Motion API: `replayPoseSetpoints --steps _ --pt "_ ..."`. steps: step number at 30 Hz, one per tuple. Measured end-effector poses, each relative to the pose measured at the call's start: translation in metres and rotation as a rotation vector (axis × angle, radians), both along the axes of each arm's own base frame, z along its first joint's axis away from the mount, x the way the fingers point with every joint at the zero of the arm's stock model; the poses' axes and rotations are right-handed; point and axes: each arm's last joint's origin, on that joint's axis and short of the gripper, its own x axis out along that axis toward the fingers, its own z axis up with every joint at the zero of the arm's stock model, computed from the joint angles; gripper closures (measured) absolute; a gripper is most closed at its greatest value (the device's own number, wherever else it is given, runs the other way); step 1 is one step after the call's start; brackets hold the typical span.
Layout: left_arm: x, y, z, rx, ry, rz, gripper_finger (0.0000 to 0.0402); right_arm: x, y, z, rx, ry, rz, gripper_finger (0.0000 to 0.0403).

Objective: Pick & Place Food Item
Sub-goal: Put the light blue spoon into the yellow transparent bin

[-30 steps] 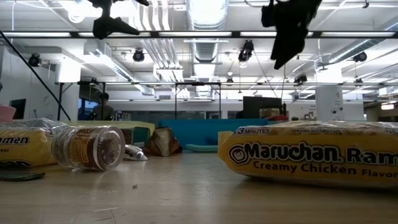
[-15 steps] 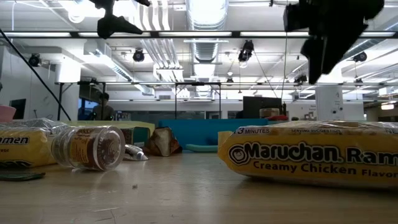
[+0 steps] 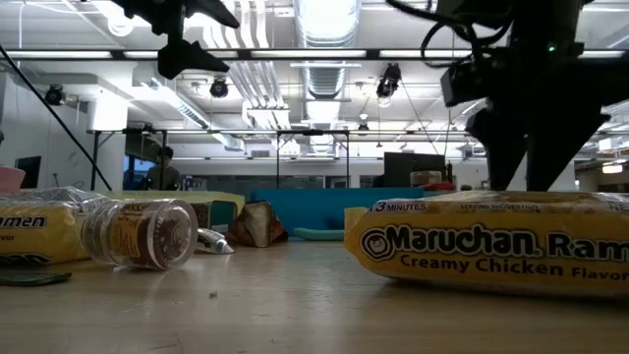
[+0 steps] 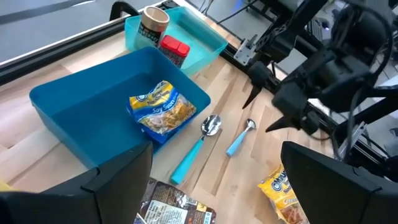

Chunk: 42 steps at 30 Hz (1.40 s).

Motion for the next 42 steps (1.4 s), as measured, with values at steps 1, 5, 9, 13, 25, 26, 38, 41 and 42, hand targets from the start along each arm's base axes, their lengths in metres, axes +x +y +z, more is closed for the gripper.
replayPoseSetpoints --steps 1,5,9,13,25,26,38,41,42 --pt "0.000 0.000 0.000 0.000 -0.001 0.000 0.0041 0.003 0.001 -0.002 -0.002 -0.003 0.014 0.0029" --pt "0.000 0.000 0.000 -0.003 -0.001 0.001 0.0040 0.013 0.007 -0.012 0.011 -0.001 0.031 0.0029" --pt "0.000 0.000 0.000 -0.006 0.000 -0.003 0.0040 0.019 0.009 -0.022 0.018 0.003 0.033 0.0040" --pt "0.000 0.000 0.000 -0.009 0.000 -0.009 0.0040 0.020 0.011 -0.030 0.020 0.026 0.038 0.0092" --pt "0.000 -0.001 0.000 -0.022 -0.002 -0.034 0.0040 0.019 0.010 -0.046 0.011 0.015 0.041 0.0226" --pt "0.000 -0.001 0.000 -0.023 -0.002 -0.035 0.0040 0.017 0.009 -0.047 0.011 0.014 0.041 0.0232" --pt "0.000 -0.002 0.000 -0.028 -0.004 -0.046 0.0040 0.009 0.007 -0.056 0.023 -0.010 0.045 0.0302" --pt "0.000 -0.002 0.000 -0.030 -0.005 -0.044 0.0040 0.008 0.007 -0.056 0.022 -0.009 0.046 0.0345" --pt "0.000 -0.002 0.000 -0.032 -0.005 -0.044 0.0040 0.008 0.007 -0.056 0.019 -0.007 0.044 0.0363"
